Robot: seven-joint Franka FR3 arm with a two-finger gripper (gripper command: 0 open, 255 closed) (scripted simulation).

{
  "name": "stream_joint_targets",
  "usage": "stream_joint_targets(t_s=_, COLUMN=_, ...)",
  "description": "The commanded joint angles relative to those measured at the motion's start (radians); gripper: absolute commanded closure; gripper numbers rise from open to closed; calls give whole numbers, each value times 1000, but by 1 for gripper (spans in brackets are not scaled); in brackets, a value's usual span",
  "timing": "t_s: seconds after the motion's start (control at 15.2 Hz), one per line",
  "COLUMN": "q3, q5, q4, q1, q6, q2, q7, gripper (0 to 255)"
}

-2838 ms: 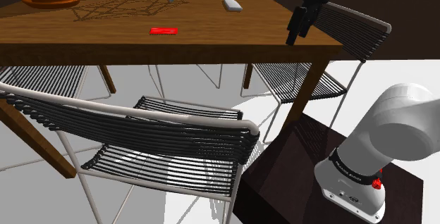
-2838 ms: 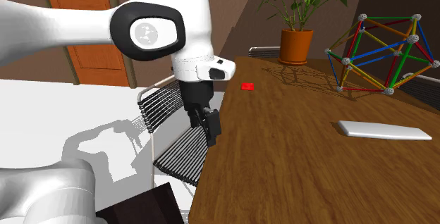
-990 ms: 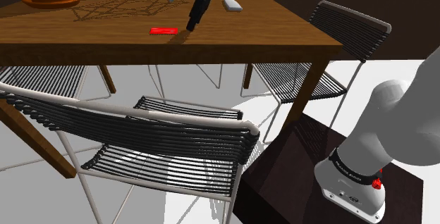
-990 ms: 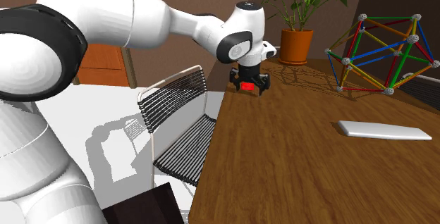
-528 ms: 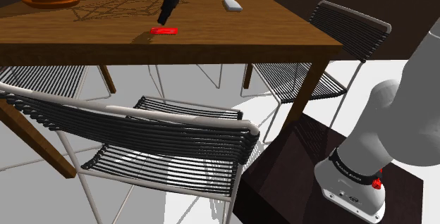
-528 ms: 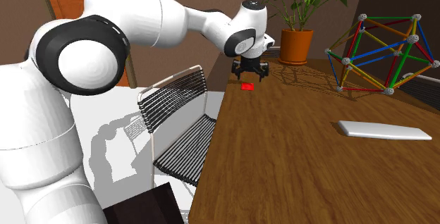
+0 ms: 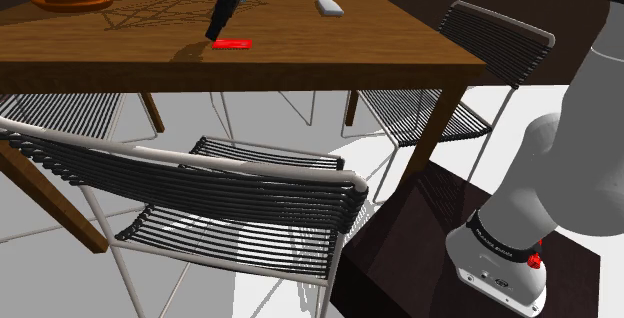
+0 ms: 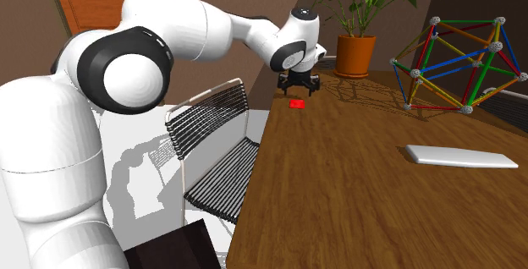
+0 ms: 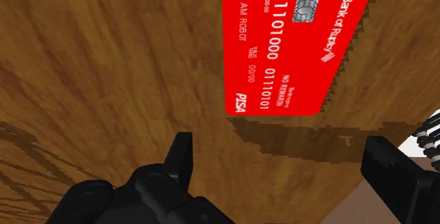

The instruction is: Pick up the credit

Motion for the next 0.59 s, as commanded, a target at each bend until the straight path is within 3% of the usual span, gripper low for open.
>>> stream_joint_targets(t_s=0.0, q3=2, q5=9, q4=-22, q1=0, q6=25, q2=4, q7=-13, gripper=0)
stream_joint_targets(t_s=0.2, q3=4, q5=15, q4=-39, q1=0, q6=43, q2=7, q7=-22, gripper=0)
stream_joint_targets(t_s=0.26, q3=4, q5=14, q4=-38, q1=1, q6=42, q2=7, q7=-21, gripper=255)
stream_joint_targets(t_s=0.53, q3=4, q5=14, q4=-43, q1=1, q6=44, q2=3, q7=-21, gripper=255)
